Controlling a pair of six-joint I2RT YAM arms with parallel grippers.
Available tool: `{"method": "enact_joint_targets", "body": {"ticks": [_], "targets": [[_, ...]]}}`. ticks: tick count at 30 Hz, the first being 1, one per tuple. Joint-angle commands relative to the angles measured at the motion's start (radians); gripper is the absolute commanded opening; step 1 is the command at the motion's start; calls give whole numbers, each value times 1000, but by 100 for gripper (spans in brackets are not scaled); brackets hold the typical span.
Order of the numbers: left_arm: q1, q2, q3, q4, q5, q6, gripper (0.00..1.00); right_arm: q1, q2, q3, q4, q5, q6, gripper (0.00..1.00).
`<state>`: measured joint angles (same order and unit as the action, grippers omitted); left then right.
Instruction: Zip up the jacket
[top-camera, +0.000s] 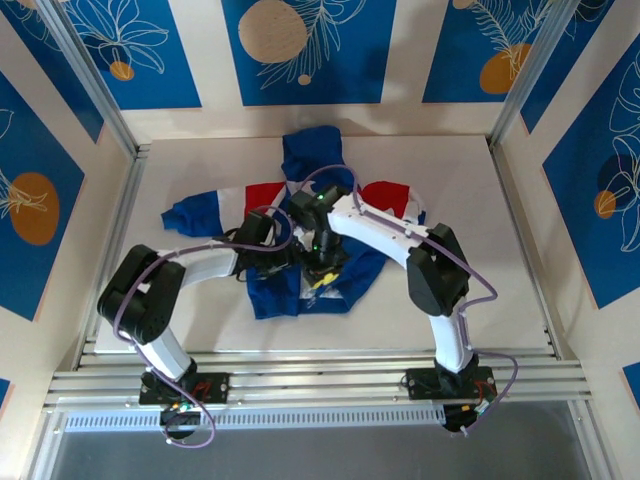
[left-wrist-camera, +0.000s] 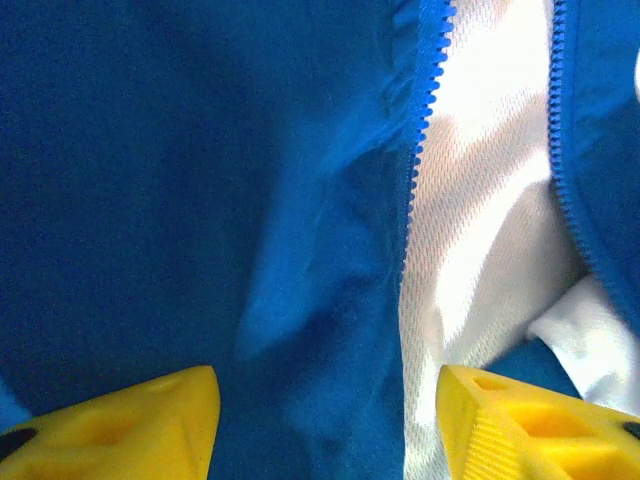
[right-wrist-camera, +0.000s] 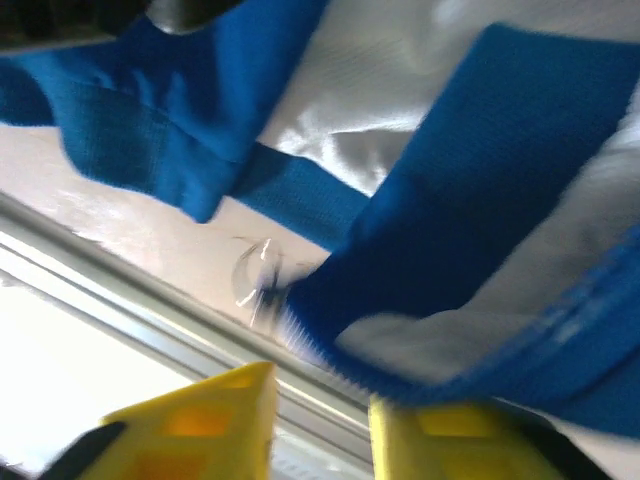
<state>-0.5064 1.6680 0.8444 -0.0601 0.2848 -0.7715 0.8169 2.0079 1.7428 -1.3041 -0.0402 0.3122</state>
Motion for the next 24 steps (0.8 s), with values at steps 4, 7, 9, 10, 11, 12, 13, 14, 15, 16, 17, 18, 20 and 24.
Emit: {"method": "enact_joint_targets", "body": {"ticks": [4, 7, 9, 10, 11, 12, 13, 14, 15, 16, 17, 18, 20, 24], "targets": [[44, -69, -10, -81, 41, 48, 60, -133, -223, -160, 180, -224, 87, 45], [52, -83, -4, -101, 50, 61, 60, -205, -326, -303, 293, -213, 159, 42], [52, -96, 5, -130, 46, 79, 59, -213, -359, -365, 304, -133, 178, 36], [53, -105, 8, -141, 44, 88, 58, -207, -364, -384, 294, -86, 183, 34], [51, -118, 7, -152, 44, 100, 58, -198, -366, -402, 274, -26, 193, 30], [47, -134, 6, -156, 45, 117, 57, -192, -372, -428, 266, 26, 208, 27], [38, -152, 0, -155, 45, 138, 56, -190, -384, -455, 271, 46, 220, 25], [20, -178, -8, -152, 39, 165, 56, -196, -401, -488, 290, 55, 236, 23], [-3, -205, -17, -145, 25, 190, 56, -208, -420, -530, 317, 52, 250, 22], [-27, -226, -24, -137, 14, 210, 56, -223, -440, -561, 343, 44, 263, 21], [-55, -245, -29, -127, 4, 225, 57, -246, -458, -597, 375, 31, 275, 20], [-84, -256, -31, -112, -2, 228, 57, -273, -470, -627, 403, 12, 283, 19], [-130, -248, -22, -83, -1, 215, 59, -318, -480, -670, 440, -15, 294, 19], [-147, -147, 38, -22, 7, 119, 60, -331, -499, -723, 489, -21, 312, 22]]}}
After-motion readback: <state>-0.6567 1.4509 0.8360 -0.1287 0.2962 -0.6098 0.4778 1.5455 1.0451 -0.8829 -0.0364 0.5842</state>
